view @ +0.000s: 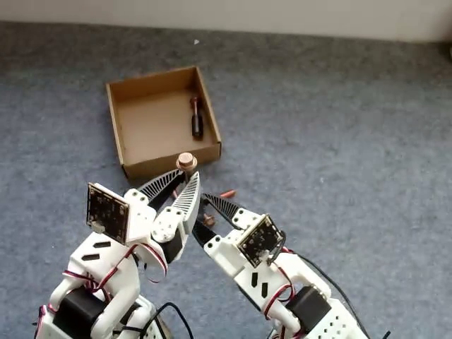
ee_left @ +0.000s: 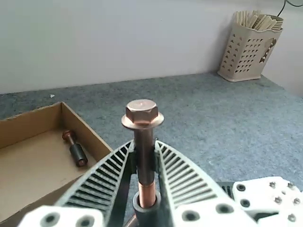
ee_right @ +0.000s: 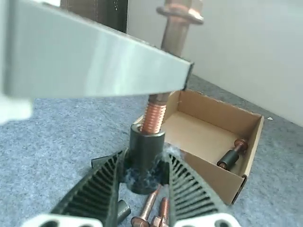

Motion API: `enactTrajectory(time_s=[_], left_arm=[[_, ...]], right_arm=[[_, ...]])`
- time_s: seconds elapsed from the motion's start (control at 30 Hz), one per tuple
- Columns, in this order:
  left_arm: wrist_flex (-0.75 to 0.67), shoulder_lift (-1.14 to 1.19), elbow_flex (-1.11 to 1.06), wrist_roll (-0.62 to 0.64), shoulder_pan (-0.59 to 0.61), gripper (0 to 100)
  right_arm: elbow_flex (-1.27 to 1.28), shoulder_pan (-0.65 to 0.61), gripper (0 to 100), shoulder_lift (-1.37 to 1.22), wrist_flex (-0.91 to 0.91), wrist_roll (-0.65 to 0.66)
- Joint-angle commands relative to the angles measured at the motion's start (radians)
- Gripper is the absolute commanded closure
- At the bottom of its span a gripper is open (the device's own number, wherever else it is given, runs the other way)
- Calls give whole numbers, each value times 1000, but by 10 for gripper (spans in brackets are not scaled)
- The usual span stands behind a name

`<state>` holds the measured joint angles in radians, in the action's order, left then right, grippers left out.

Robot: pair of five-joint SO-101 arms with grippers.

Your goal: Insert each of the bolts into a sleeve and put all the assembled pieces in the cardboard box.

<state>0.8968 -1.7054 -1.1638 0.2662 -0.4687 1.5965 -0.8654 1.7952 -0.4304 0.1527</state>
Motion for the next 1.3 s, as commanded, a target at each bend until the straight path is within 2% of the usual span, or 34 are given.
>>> enactTrajectory(time_s=[0.0,0.07,0.2,0.33,0.43,0.57,0.7,0.8,0.97,1.13,1.27], left_arm=[[-14,4,-18,-18,-15,995],[-3,4,-22,-18,-12,952],[106,4,8,-18,-7,777],[180,4,59,-25,64,761],[226,4,67,-137,139,763],[278,2,59,-187,320,765],[316,2,53,-183,576,765],[336,2,7,-181,710,765],[328,2,-127,-180,842,766],[328,2,-186,-180,877,766],[328,2,-220,-180,877,766]], right_arm=[[-108,22,995,5,33,9],[-134,24,995,5,33,9],[-168,25,995,5,31,9],[-163,58,995,2,28,9],[-163,113,995,-4,27,0],[-170,203,995,-8,-105,-172],[-177,248,995,-90,-166,-192],[-236,252,995,-225,-143,-195],[-437,252,995,-556,-101,-195],[-674,252,995,-938,-10,-195],[-837,249,995,-1210,134,-195]])
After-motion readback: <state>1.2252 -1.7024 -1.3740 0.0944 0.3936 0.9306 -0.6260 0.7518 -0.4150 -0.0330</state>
